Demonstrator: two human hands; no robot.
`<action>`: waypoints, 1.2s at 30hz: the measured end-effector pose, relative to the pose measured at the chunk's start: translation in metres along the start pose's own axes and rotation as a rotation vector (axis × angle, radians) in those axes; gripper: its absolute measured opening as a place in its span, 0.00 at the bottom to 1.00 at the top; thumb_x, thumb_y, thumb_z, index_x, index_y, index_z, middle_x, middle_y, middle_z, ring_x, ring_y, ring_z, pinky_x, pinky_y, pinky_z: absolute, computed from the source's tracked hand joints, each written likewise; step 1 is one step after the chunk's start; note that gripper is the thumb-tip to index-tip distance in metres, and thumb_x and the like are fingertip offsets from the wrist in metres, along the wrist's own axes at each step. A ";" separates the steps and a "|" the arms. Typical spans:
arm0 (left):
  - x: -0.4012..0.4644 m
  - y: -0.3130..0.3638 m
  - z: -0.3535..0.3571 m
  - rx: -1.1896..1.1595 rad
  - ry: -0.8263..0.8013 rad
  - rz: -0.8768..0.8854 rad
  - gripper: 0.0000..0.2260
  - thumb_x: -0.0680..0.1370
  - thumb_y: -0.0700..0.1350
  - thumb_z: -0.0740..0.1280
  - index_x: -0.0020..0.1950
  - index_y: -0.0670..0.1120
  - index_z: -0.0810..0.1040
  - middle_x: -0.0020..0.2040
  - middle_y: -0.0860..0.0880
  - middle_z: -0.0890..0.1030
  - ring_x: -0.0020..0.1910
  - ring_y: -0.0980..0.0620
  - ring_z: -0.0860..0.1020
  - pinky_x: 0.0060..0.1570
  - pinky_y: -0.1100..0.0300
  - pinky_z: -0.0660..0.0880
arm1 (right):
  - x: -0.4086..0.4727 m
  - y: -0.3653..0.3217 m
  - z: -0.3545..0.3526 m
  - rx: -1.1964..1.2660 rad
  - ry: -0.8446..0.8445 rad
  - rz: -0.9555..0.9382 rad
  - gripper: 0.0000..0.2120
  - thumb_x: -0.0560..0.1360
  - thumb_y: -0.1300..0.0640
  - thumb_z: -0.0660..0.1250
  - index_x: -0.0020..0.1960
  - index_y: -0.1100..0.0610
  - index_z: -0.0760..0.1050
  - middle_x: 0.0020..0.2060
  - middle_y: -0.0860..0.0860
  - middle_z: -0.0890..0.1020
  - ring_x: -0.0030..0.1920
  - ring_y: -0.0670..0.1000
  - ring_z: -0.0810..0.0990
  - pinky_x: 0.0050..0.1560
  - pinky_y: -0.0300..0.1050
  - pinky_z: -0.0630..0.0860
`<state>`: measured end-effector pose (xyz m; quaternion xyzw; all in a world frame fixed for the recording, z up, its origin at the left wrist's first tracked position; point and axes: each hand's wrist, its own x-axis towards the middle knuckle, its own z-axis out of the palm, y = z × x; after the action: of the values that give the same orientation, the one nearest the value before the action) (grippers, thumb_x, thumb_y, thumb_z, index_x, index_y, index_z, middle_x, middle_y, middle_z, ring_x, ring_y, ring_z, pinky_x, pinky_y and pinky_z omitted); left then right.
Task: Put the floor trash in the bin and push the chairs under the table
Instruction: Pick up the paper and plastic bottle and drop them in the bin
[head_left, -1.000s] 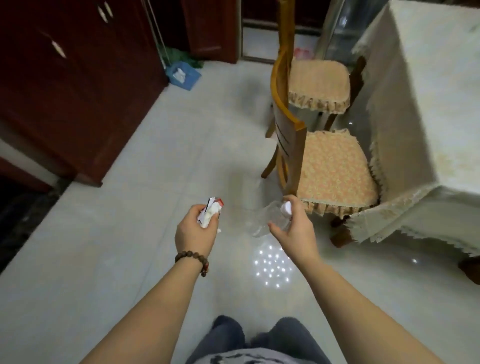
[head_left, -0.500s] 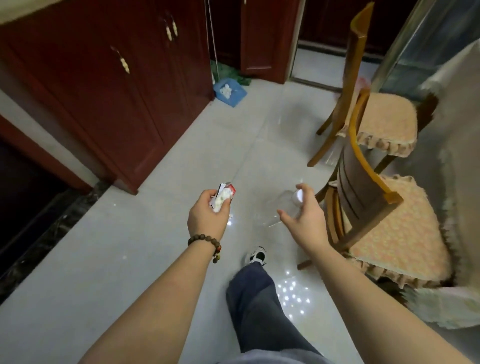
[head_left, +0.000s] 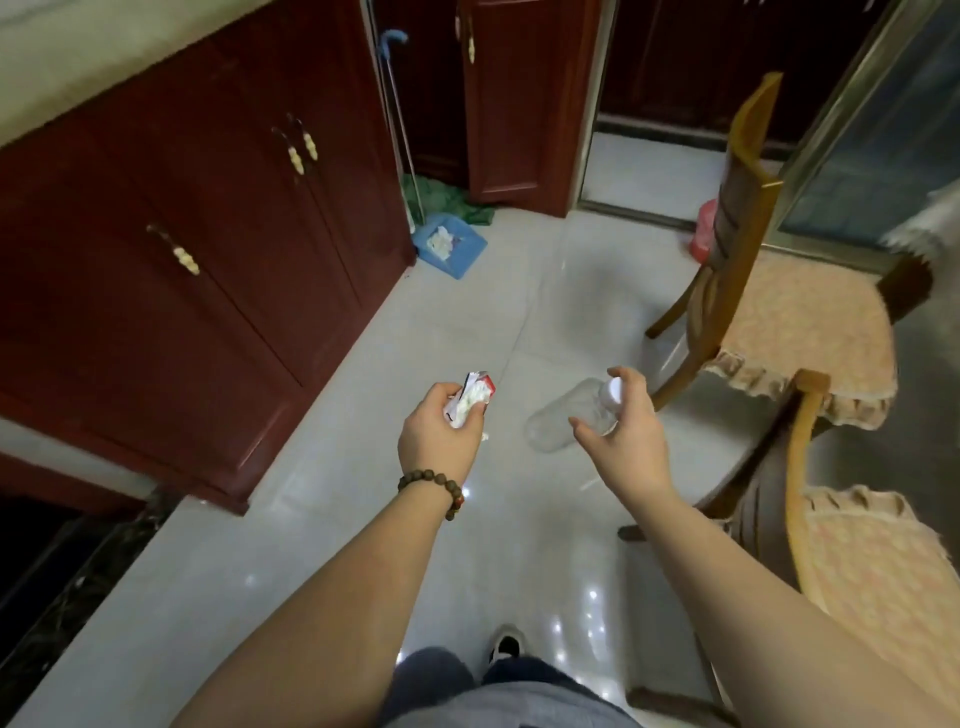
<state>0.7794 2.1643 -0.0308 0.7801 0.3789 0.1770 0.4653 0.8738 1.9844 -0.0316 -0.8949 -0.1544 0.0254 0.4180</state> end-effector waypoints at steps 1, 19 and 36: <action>0.019 0.006 0.008 -0.002 -0.003 0.006 0.11 0.71 0.63 0.68 0.44 0.57 0.74 0.37 0.54 0.80 0.36 0.51 0.82 0.37 0.50 0.79 | 0.019 0.000 0.001 -0.004 0.014 0.005 0.30 0.68 0.54 0.74 0.63 0.49 0.62 0.58 0.52 0.75 0.57 0.55 0.75 0.52 0.51 0.75; 0.460 0.129 0.164 0.035 -0.198 0.101 0.09 0.74 0.53 0.70 0.51 0.52 0.77 0.40 0.53 0.80 0.40 0.53 0.79 0.37 0.60 0.77 | 0.441 -0.002 0.078 -0.031 0.148 0.183 0.28 0.70 0.55 0.73 0.65 0.51 0.62 0.60 0.54 0.75 0.59 0.56 0.75 0.48 0.45 0.71; 0.738 0.286 0.421 0.115 -0.446 0.275 0.05 0.74 0.52 0.69 0.45 0.53 0.76 0.36 0.55 0.79 0.36 0.53 0.78 0.35 0.60 0.75 | 0.774 0.095 0.045 0.000 0.363 0.424 0.30 0.70 0.57 0.72 0.67 0.51 0.61 0.59 0.57 0.76 0.58 0.59 0.75 0.49 0.45 0.70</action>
<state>1.6457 2.3929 -0.0538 0.8691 0.1670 0.0406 0.4638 1.6261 2.1904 -0.0677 -0.8971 0.1136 -0.0485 0.4243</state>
